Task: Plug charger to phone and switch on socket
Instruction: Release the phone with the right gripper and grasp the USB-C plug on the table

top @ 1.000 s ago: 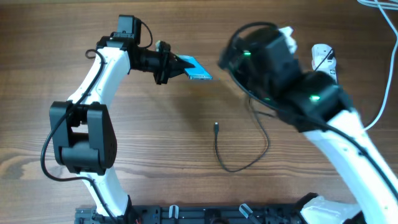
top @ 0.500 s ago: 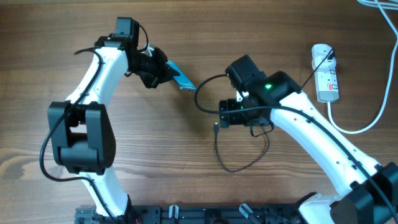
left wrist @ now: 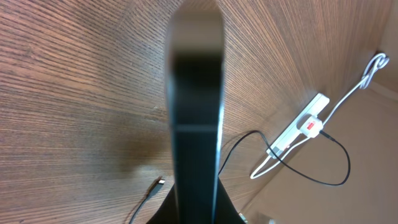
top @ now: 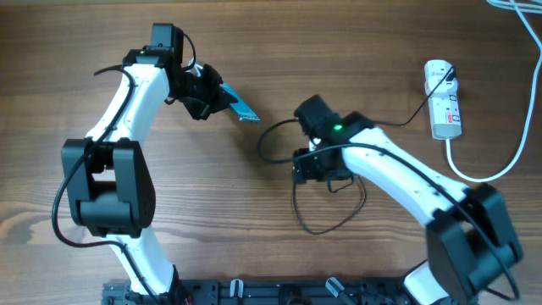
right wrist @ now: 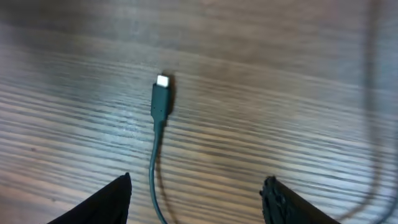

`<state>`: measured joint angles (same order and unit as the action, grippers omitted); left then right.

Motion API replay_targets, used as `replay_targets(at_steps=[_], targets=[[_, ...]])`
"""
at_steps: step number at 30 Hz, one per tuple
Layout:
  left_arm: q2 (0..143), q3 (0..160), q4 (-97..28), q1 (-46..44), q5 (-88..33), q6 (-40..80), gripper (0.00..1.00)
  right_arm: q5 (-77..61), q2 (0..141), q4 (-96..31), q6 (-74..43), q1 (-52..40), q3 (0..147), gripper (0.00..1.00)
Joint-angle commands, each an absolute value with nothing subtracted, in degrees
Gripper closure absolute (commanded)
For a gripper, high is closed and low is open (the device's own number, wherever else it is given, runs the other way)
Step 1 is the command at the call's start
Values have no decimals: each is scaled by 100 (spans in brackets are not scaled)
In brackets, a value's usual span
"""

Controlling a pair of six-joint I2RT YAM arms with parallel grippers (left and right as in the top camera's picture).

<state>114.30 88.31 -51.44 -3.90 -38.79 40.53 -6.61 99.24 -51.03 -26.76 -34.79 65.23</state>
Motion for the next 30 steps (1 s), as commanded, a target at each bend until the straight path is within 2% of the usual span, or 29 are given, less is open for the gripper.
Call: replay_targets(at_steps=[1, 6, 11, 14, 19, 30], targets=[[11260, 8925, -5179, -373, -3907, 3918, 96, -742, 10300, -4956, -3350, -3706, 6475, 32], [11260, 8925, -5214, -373, -3907, 3918, 96, -738, 10506, -4753, -4390, -3885, 6475, 40], [11260, 8925, -5214, -373, -3905, 3918, 96, -351, 10659, -4615, -4766, -4252, 6475, 48], [11260, 8925, -5214, -373, -3907, 3918, 96, 145, 10711, -4652, -5124, -4383, 6475, 48], [11260, 8925, -5218, -373, -3907, 3918, 96, 196, 10748, -4460, -5096, -4381, 6475, 55], [11260, 8925, -5218, -373, -3907, 3920, 96, 165, 11017, -4158, -4945, -4386, 6475, 55]])
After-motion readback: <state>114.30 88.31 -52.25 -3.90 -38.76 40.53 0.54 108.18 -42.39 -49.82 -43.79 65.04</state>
